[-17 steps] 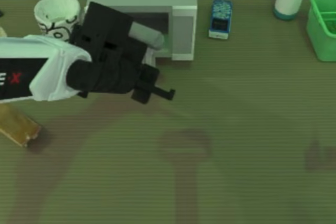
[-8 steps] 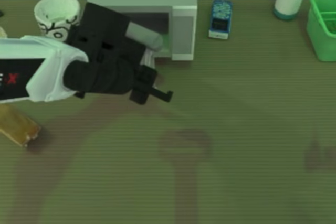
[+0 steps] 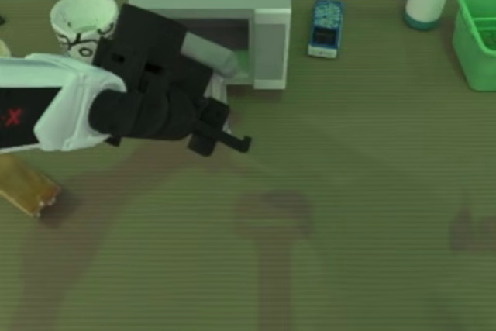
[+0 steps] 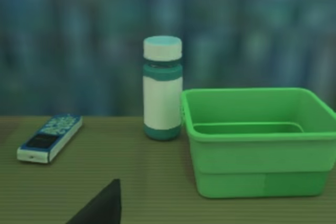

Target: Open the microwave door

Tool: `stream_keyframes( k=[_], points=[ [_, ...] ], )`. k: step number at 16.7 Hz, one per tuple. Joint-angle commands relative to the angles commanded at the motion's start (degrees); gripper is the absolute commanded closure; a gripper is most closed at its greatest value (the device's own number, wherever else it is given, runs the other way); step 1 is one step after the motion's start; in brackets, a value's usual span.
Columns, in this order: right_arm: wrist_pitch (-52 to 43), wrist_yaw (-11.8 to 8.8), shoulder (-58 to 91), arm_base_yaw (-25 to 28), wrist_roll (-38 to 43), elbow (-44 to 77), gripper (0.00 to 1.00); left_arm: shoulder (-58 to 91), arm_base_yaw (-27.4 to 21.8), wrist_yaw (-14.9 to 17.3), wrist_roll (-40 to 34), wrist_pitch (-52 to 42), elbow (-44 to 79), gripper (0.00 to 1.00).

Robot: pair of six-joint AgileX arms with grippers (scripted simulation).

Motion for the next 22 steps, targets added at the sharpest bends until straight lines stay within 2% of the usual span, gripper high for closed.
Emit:
stream_keyframes(
  k=[19,22],
  points=[
    [0.00,0.00,0.00,0.00,0.00,0.00,0.00,0.00,0.00,0.00,0.00,0.00,0.00,1.00],
    [0.00,0.00,0.00,0.00,0.00,0.00,0.00,-0.13,-0.07,0.90,0.36,-0.16,-0.32,1.00]
  ],
)
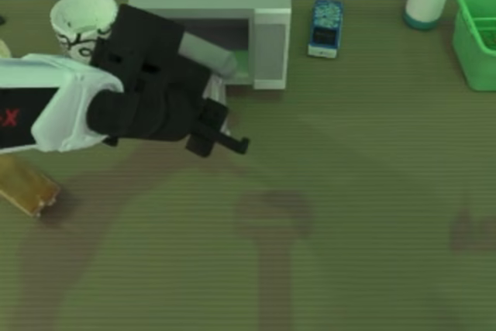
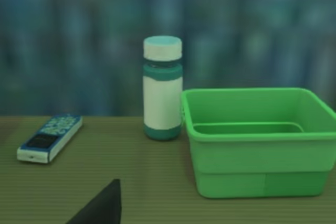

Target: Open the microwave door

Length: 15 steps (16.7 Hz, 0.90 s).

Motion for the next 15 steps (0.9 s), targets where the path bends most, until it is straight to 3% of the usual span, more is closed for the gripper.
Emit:
stream_keyframes(
  k=[5,15],
  points=[
    [0.00,0.00,0.00,0.00,0.00,0.00,0.00,-0.87,1.31,1.51,2.49,-0.06,-0.81,1.00],
    [0.00,0.00,0.00,0.00,0.00,0.00,0.00,-0.87,1.31,1.51,2.49,-0.06,-0.81,1.00]
  ],
)
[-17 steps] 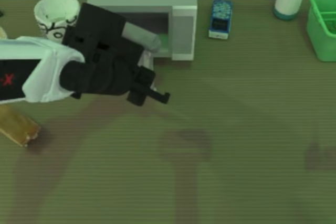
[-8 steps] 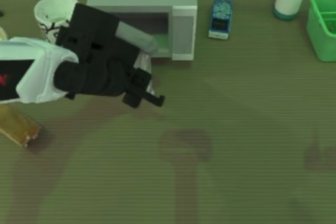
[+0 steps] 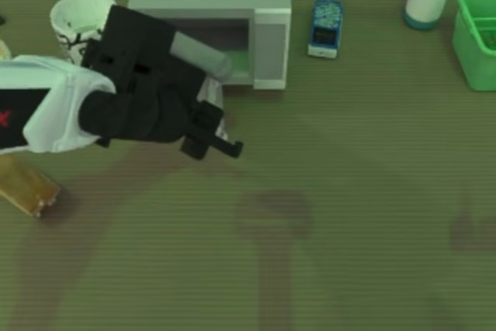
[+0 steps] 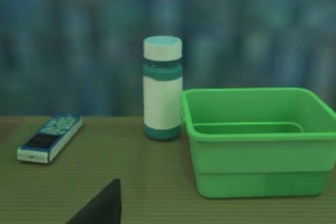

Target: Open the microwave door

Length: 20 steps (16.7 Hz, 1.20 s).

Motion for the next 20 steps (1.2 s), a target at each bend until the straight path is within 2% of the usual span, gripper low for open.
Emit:
stream_keyframes(
  k=[14,20],
  points=[
    [0.00,0.00,0.00,0.00,0.00,0.00,0.00,0.00,0.00,0.00,0.00,0.00,0.00,1.00],
    [0.00,0.00,0.00,0.00,0.00,0.00,0.00,-0.76,0.86,1.99,2.16,-0.26,-0.66,1.00]
  ],
)
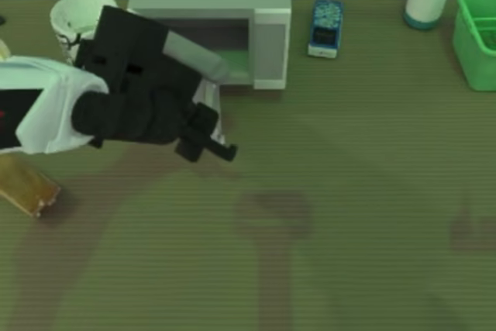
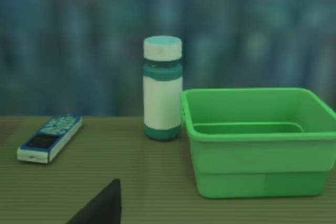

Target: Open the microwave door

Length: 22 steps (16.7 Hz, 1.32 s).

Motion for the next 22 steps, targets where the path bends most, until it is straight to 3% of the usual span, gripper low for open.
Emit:
stream_keyframes(
  k=[22],
  points=[
    [0.00,0.00,0.00,0.00,0.00,0.00,0.00,-0.18,0.53,0.58,0.95,-0.19,-0.35,1.00]
  ],
)
